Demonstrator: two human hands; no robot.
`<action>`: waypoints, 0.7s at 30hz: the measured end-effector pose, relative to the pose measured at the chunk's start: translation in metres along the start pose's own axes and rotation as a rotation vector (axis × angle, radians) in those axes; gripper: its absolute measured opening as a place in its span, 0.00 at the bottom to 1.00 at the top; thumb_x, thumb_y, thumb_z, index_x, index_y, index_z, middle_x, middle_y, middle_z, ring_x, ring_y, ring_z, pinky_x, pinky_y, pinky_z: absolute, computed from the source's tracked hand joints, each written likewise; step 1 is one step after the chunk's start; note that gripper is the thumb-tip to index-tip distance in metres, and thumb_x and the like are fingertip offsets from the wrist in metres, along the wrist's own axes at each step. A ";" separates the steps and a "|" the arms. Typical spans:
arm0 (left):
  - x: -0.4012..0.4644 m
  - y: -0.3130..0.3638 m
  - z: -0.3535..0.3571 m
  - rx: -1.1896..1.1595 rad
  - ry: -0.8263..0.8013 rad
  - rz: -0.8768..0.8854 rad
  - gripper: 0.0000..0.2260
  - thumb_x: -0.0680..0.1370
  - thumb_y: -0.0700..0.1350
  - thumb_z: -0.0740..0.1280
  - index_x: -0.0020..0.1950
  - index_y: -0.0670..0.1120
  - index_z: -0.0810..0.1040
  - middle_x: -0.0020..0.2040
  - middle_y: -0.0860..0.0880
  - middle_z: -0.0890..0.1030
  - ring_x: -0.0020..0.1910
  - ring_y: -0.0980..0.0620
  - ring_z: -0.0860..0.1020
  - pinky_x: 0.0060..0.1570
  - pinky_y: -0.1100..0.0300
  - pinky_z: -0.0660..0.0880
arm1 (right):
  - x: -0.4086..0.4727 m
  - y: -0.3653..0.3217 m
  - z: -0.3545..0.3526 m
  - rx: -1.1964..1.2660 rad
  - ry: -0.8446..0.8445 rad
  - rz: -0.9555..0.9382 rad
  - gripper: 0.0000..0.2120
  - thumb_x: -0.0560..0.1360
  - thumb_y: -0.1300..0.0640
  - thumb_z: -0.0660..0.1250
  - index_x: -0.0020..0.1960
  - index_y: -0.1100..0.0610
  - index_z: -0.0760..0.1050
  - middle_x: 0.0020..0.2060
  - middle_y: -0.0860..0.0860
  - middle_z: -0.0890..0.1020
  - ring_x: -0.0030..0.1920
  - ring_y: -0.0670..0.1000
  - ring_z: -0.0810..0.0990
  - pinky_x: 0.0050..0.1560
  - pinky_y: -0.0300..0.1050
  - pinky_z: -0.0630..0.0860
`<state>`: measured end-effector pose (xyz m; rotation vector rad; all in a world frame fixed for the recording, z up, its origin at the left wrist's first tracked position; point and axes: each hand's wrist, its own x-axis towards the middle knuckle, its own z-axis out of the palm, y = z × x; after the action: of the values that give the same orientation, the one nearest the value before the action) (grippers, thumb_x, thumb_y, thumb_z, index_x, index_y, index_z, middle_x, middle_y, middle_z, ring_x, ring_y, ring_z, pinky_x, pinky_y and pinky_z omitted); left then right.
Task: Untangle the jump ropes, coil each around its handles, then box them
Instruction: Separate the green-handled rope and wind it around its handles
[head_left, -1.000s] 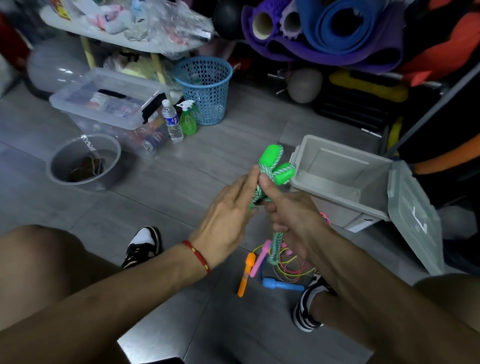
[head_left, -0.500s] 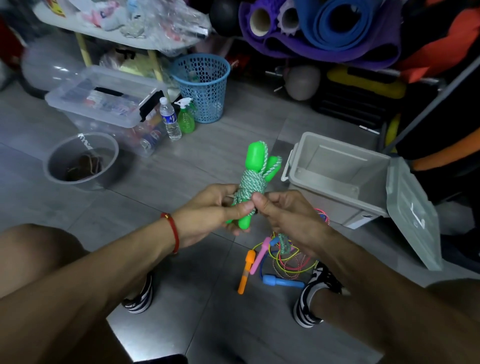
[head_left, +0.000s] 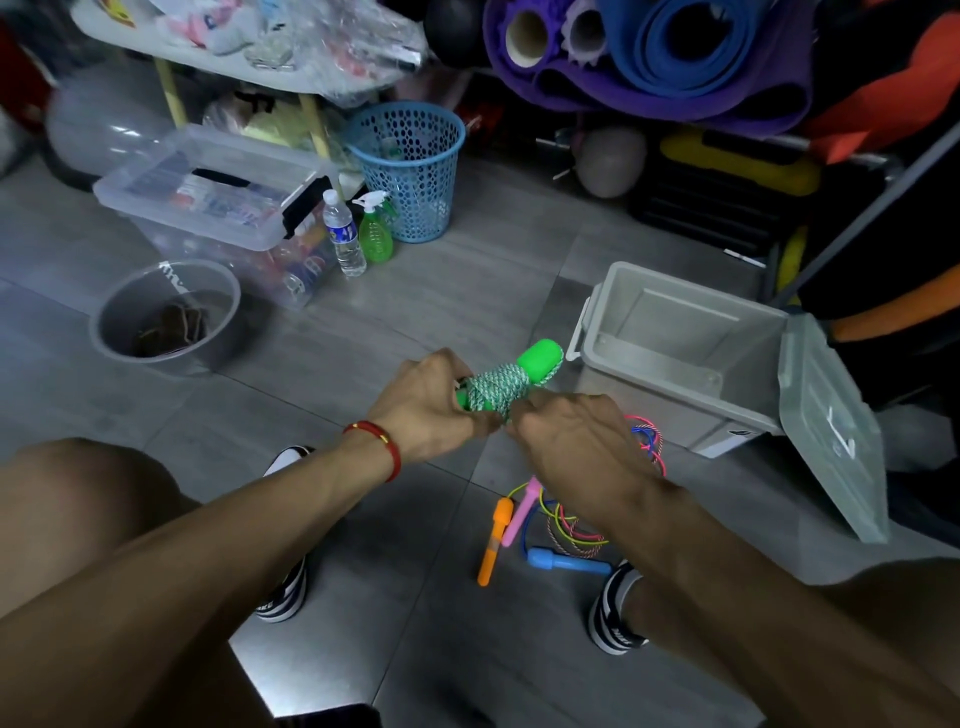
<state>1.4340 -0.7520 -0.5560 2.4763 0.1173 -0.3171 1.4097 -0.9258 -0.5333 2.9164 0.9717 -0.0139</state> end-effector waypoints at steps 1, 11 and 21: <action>0.000 0.000 -0.001 0.016 0.007 0.008 0.20 0.67 0.56 0.78 0.51 0.50 0.75 0.47 0.49 0.81 0.47 0.50 0.80 0.44 0.58 0.78 | 0.001 0.004 -0.001 -0.035 0.047 -0.019 0.05 0.72 0.60 0.71 0.46 0.55 0.76 0.41 0.52 0.80 0.42 0.58 0.82 0.35 0.47 0.66; -0.014 0.005 -0.008 0.141 -0.080 0.400 0.19 0.70 0.50 0.78 0.56 0.53 0.74 0.40 0.56 0.77 0.45 0.50 0.77 0.39 0.61 0.70 | 0.002 0.040 0.012 0.441 0.280 -0.135 0.14 0.69 0.45 0.77 0.45 0.53 0.79 0.39 0.47 0.79 0.44 0.49 0.75 0.44 0.49 0.74; -0.007 -0.008 -0.026 -0.644 -0.138 0.264 0.24 0.68 0.36 0.80 0.61 0.42 0.77 0.48 0.42 0.83 0.46 0.50 0.81 0.52 0.53 0.79 | 0.004 0.026 0.017 1.289 0.369 0.299 0.06 0.71 0.56 0.77 0.44 0.54 0.81 0.42 0.55 0.85 0.44 0.59 0.83 0.48 0.61 0.80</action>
<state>1.4310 -0.7293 -0.5387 1.7990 -0.1456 -0.2805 1.4285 -0.9450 -0.5488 4.3585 0.6355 -0.1373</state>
